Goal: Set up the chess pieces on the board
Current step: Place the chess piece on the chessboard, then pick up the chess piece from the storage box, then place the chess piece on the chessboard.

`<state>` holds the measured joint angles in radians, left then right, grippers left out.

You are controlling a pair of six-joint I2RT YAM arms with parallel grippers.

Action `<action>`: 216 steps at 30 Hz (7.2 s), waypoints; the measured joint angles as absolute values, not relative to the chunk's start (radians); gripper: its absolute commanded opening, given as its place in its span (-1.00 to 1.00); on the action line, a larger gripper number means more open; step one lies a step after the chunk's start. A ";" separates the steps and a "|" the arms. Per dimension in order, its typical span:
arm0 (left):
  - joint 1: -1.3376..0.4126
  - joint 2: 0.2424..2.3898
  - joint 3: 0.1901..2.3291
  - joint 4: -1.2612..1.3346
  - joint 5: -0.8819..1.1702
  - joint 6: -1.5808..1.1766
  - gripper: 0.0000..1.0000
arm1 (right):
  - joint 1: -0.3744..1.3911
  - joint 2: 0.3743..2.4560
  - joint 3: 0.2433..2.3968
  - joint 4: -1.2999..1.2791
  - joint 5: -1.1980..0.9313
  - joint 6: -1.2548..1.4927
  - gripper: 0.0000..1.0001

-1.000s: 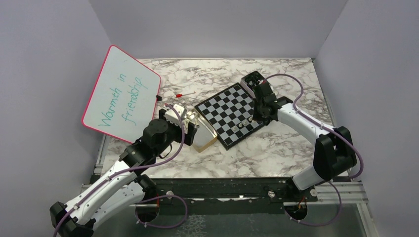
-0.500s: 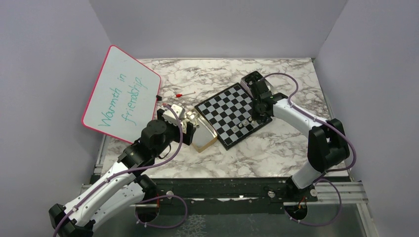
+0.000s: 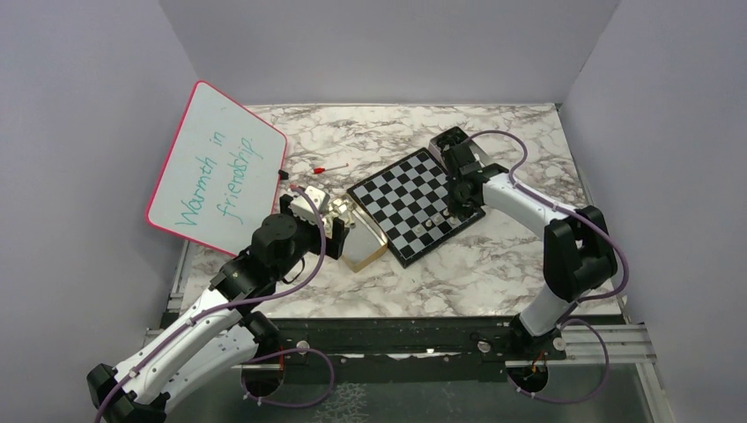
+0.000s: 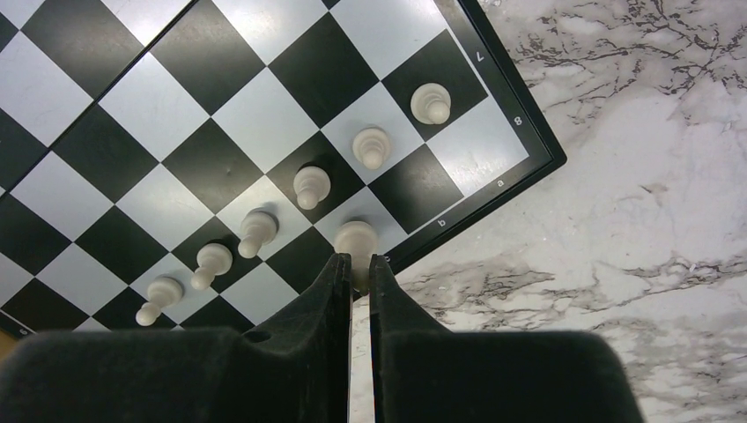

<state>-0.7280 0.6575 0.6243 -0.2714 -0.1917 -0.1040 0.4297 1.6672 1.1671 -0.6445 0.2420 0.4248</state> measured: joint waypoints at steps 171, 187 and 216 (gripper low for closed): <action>-0.590 0.946 0.553 0.129 0.627 0.126 -0.80 | 0.469 1.340 0.942 -0.220 -0.780 0.662 -0.07; -0.590 0.966 0.553 0.131 0.709 0.155 -0.82 | 0.550 1.424 0.972 -0.113 -0.833 0.715 0.04; -0.591 0.979 0.553 0.125 0.715 0.164 -0.14 | 0.621 1.485 0.994 -0.106 -0.808 0.732 -0.62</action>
<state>-0.5911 0.9791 0.5529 0.1253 0.7151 0.1642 0.6209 1.4845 0.9943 -0.1062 -0.8082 0.7322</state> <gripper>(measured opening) 0.294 0.211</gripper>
